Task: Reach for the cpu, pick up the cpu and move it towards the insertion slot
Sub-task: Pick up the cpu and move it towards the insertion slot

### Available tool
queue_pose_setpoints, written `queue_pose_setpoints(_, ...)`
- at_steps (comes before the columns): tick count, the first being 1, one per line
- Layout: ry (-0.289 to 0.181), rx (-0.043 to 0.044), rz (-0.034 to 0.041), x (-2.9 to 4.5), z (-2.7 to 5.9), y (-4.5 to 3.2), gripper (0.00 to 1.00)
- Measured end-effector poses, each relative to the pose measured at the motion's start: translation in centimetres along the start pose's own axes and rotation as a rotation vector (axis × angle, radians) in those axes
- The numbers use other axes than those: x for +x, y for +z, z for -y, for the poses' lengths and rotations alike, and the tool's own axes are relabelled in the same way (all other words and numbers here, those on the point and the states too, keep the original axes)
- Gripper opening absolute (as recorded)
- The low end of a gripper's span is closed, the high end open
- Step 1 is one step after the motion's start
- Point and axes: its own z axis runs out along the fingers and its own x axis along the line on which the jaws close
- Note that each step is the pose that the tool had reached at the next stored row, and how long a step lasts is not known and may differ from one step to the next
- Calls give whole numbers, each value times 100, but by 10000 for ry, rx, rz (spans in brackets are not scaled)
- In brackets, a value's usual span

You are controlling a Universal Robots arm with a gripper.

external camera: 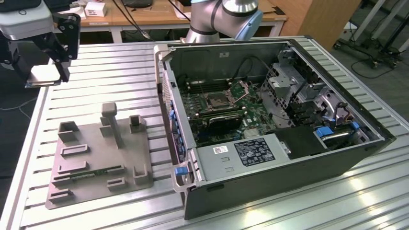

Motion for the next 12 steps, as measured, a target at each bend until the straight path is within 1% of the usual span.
queue_pose_setpoints(12, 0, 0, 0, -23, -1, 0, 54)
